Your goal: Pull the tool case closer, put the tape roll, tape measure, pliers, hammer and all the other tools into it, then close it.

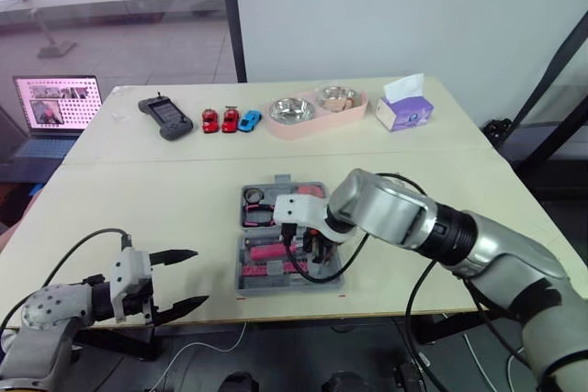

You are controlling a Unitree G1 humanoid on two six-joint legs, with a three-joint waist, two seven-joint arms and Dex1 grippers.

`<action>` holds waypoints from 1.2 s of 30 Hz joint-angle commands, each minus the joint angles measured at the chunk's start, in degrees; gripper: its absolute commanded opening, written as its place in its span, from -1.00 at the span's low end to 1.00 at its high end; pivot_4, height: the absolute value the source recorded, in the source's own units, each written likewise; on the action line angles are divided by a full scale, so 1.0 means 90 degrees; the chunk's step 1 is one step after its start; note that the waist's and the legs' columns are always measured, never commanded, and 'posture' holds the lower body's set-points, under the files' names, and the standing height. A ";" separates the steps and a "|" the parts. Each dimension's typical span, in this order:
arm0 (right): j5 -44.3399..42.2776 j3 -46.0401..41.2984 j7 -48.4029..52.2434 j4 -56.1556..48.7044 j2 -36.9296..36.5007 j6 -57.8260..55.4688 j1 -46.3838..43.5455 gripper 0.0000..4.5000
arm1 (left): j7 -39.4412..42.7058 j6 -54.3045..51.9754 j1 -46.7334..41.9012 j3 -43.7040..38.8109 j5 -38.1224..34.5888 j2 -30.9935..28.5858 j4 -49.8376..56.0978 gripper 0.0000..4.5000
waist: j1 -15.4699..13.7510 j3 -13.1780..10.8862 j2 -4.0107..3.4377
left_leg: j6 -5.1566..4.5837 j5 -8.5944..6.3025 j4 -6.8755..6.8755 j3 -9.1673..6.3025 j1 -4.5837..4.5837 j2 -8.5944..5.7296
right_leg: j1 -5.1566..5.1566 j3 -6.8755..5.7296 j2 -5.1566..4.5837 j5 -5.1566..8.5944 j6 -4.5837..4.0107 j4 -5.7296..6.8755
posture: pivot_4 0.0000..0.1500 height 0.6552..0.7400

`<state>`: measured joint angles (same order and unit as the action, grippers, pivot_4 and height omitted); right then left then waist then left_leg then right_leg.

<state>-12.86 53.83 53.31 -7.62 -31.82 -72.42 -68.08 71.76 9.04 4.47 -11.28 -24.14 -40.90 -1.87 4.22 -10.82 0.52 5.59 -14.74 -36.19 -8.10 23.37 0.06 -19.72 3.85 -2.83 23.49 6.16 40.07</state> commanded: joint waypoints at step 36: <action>0.0982 -0.0210 0.0211 0.1138 0.0686 0.0996 0.0261 0.97 | -0.0486 -0.0013 0.0409 0.0043 -0.0038 0.0004 0.0581 1.00 | 0.0152 0.0000 0.0001 | 0.0004 0.0002 0.0003 -0.0001 -0.0001 0.0001 | -0.0005 -0.0002 0.0002 0.0000 0.0000 0.0009 | 1.00 1.00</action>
<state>-4.59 55.02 55.11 3.73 -26.01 -63.62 -65.31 67.52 8.93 8.15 -10.44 -24.16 -40.90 2.34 5.58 -10.82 0.52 5.62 -14.72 -36.17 -8.11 23.36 0.07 -19.76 3.83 -2.81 23.49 6.16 40.15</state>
